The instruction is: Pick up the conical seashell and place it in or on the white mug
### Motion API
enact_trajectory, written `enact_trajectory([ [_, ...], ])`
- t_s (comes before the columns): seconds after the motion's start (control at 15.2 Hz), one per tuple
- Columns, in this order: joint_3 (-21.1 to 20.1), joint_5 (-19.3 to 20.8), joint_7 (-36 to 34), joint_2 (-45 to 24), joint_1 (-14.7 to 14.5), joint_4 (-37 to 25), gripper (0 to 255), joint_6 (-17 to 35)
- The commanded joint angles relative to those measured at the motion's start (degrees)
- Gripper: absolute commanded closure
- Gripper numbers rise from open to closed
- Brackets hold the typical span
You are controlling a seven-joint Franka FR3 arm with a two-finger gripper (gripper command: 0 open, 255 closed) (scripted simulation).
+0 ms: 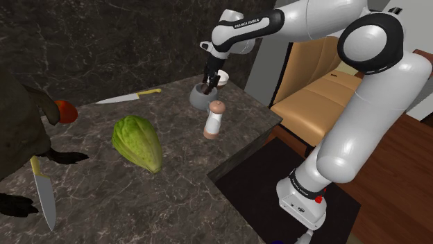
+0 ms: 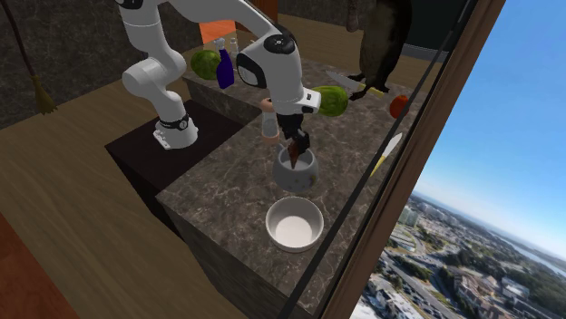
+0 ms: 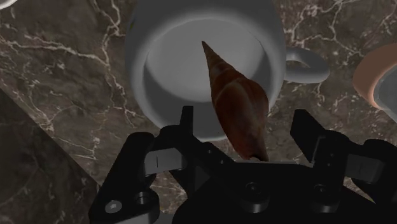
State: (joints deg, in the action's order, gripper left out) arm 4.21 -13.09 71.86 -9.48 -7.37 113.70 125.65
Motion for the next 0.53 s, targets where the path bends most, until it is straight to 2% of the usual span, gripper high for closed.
enact_trajectory([
  [0.0,0.0,0.0,0.0,0.0,0.0,0.0,0,0.0],
  [0.2,0.0,0.0,0.0,0.0,0.0,0.0,0,0.0],
  [0.46,0.6,1.0,-0.6,3.1,0.5,-3.4,0,-6.5],
])
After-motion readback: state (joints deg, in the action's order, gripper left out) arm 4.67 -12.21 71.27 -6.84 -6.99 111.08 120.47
